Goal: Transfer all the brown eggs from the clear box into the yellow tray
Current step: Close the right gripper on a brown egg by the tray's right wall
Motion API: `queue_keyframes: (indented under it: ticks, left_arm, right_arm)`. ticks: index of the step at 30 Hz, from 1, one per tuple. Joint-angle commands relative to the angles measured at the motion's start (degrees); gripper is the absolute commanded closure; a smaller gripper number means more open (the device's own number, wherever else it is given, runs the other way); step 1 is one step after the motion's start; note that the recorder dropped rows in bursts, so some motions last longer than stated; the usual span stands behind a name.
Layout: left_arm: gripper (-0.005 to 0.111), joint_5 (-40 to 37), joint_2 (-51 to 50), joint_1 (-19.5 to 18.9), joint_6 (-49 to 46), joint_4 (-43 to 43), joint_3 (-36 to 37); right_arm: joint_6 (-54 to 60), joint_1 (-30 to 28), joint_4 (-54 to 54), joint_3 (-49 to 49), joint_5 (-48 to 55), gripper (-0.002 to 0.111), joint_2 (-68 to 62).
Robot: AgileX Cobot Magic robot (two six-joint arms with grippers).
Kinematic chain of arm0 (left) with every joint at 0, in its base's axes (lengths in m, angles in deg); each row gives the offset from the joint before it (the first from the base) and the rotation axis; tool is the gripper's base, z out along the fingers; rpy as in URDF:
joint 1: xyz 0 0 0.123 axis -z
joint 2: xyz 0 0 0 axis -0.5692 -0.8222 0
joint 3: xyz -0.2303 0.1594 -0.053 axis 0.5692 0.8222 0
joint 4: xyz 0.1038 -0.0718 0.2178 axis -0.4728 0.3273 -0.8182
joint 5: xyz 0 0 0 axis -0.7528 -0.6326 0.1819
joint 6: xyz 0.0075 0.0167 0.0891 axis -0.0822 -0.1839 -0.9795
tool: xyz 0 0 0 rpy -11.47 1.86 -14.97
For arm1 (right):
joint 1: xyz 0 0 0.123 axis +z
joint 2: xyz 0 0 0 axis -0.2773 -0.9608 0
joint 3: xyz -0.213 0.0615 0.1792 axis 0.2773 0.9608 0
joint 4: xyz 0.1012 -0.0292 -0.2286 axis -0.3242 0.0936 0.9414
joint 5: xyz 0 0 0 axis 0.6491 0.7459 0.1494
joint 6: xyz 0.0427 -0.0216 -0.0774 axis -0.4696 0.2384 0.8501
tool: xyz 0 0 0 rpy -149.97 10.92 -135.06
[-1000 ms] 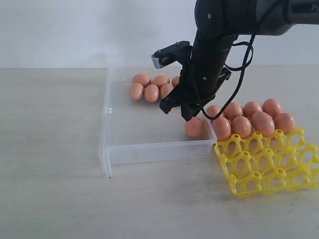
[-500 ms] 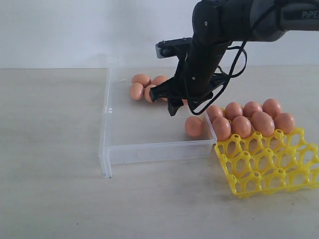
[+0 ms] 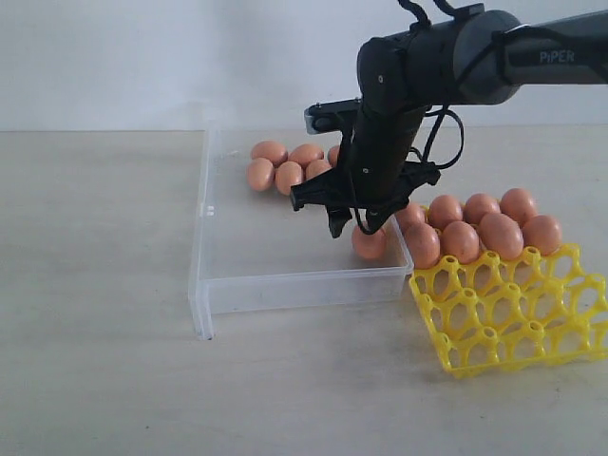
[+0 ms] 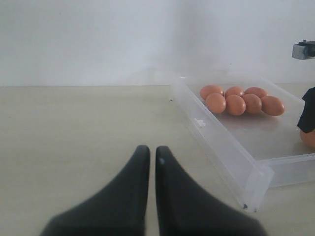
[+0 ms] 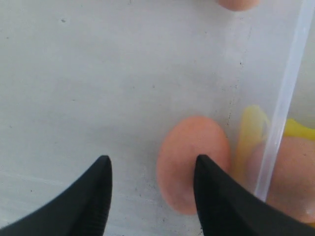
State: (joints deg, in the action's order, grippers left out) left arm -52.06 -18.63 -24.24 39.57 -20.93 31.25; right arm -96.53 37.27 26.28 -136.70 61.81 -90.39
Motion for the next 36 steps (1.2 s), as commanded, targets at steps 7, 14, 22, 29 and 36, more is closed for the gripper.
queue_keyframes:
  ticks: [7, 14, 22, 29, 36]
  left_arm:
    - [0.103, 0.05, 0.12, -0.2, -0.13, 0.14, 0.15]
    - [0.103, 0.05, 0.12, -0.2, -0.13, 0.14, 0.15]
    - [0.103, 0.05, 0.12, -0.2, -0.13, 0.14, 0.15]
    - [0.103, 0.05, 0.12, -0.2, -0.13, 0.14, 0.15]
    - [0.103, 0.05, 0.12, -0.2, -0.13, 0.14, 0.15]
  right_arm:
    - [-0.26, 0.01, 0.74, -0.14, -0.48, 0.062, 0.36]
    - [-1.41, 0.01, 2.16, -0.14, -0.2, 0.062, 1.02]
    - [-2.44, 0.01, 5.41, -0.14, 0.07, 0.062, 0.9]
    - [-2.44, 0.01, 5.75, -0.14, -0.18, 0.062, 0.9]
    - [-2.44, 0.01, 5.74, -0.14, 0.16, 0.062, -1.08]
